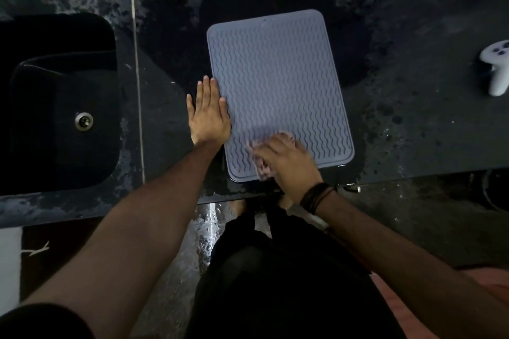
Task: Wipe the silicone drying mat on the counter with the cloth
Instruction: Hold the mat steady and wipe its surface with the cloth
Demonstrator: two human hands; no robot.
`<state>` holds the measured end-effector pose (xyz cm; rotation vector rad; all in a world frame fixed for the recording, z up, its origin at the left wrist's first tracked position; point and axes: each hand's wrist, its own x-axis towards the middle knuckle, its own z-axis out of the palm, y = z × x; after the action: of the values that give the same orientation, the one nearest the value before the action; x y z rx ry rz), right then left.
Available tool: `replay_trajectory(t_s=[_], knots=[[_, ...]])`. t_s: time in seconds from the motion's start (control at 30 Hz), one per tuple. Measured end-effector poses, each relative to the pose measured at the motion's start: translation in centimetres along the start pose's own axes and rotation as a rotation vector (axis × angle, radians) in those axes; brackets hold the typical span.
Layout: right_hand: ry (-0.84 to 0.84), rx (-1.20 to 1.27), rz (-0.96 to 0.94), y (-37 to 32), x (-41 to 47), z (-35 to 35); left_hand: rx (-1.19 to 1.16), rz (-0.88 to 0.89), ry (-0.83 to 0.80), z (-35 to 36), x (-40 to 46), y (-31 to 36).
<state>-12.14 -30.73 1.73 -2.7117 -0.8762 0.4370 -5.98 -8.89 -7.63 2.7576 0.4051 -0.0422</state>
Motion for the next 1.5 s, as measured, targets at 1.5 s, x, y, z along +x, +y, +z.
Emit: replay_trajectory(t_s=[1.5], knots=[[0.036,-0.038,0.104,5.6,17.1,-3.1,0.037,-0.007,0.015,0.4,0.4,-0.2]])
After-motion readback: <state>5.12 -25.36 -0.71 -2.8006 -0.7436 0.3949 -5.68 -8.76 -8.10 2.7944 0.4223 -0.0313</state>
